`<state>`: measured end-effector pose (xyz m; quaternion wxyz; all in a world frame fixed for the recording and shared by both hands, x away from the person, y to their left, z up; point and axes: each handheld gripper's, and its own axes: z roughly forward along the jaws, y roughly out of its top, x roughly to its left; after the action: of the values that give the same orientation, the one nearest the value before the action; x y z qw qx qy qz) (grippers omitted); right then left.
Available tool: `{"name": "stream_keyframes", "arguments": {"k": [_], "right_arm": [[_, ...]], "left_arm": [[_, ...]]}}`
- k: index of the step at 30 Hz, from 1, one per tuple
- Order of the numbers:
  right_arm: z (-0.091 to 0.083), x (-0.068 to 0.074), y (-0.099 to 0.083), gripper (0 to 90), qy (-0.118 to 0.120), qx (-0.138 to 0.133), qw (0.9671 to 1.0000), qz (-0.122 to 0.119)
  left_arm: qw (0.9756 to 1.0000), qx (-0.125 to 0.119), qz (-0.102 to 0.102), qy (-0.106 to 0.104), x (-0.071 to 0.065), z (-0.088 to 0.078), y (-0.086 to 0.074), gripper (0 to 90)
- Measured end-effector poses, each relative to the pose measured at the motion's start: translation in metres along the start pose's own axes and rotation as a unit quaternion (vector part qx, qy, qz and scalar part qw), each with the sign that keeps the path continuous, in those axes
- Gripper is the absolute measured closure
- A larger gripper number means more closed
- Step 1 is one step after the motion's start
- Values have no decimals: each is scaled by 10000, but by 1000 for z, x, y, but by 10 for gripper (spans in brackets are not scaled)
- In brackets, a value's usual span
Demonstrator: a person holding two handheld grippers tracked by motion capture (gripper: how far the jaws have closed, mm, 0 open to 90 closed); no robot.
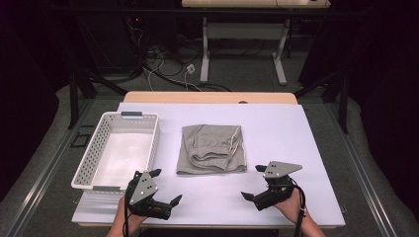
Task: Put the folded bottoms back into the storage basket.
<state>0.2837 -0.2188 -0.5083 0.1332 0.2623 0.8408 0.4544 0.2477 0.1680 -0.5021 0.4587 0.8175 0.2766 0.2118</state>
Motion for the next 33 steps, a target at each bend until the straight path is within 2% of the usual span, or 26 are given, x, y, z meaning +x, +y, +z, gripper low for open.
{"name": "stream_keyframes", "arguments": {"k": [6, 17, 33], "right_arm": [[4, -3, 4, 0, 26, 34, 10000, 36], [13, -10, 10, 0, 75, 116, 9999, 76], [28, -20, 17, 0, 45, 258, 9995, 186]], "left_arm": [[10000, 30, 2, -5, 1, 8, 6, 2], [9999, 97, -111, -4, 4, 19, 13, 2], [9995, 266, -191, 14, 9, 39, 24, 3]]}}
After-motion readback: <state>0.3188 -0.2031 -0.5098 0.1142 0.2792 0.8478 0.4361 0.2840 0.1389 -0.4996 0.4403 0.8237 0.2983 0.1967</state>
